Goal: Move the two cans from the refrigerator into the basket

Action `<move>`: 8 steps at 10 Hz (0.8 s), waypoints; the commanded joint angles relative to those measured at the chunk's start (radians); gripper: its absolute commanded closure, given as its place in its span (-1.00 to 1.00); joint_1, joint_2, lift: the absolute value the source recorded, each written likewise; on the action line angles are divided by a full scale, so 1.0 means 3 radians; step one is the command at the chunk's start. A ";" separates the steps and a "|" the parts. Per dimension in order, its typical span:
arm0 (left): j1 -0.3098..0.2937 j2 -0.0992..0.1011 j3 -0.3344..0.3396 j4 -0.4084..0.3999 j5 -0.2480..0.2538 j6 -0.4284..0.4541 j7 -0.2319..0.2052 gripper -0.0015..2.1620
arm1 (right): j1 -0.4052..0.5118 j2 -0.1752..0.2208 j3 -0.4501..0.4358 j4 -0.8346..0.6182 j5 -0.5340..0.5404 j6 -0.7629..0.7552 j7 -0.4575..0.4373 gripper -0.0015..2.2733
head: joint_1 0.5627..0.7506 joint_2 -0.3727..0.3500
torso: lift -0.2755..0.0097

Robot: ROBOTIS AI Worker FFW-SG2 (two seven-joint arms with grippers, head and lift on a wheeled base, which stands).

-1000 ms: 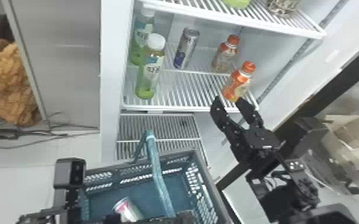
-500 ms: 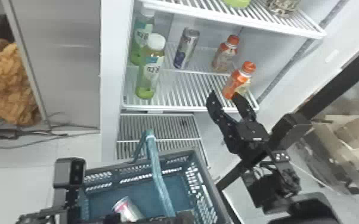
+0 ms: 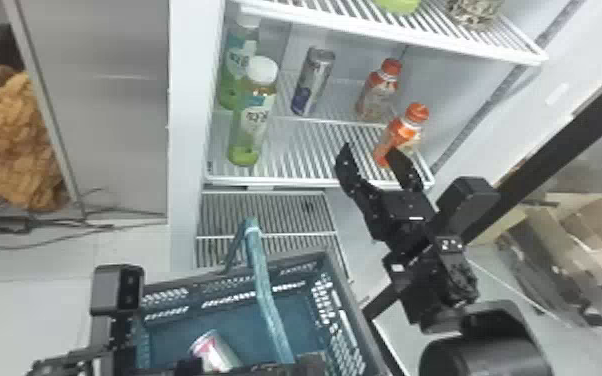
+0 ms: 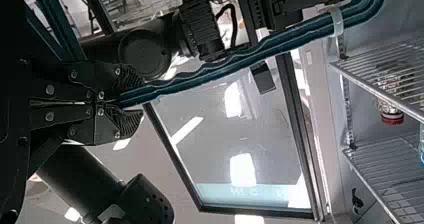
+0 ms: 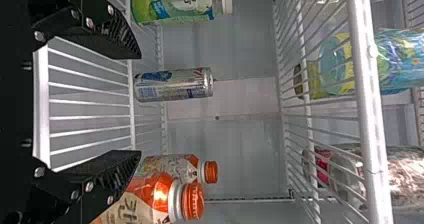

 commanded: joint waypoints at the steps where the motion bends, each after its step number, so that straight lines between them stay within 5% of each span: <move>1: -0.0013 0.0008 -0.0010 0.0008 0.0007 0.0000 0.0000 0.08 | -0.0129 -0.0021 0.0050 0.0144 0.0009 -0.0076 -0.0005 -0.82 | 0.41 -0.94 | -1.00; 8: -0.0029 0.0008 -0.0030 0.0025 0.0013 0.0008 0.0000 0.08 | -0.0775 -0.0103 0.0243 0.0807 0.0036 -0.0288 -0.0025 -0.92 | 0.41 -0.94 | -1.00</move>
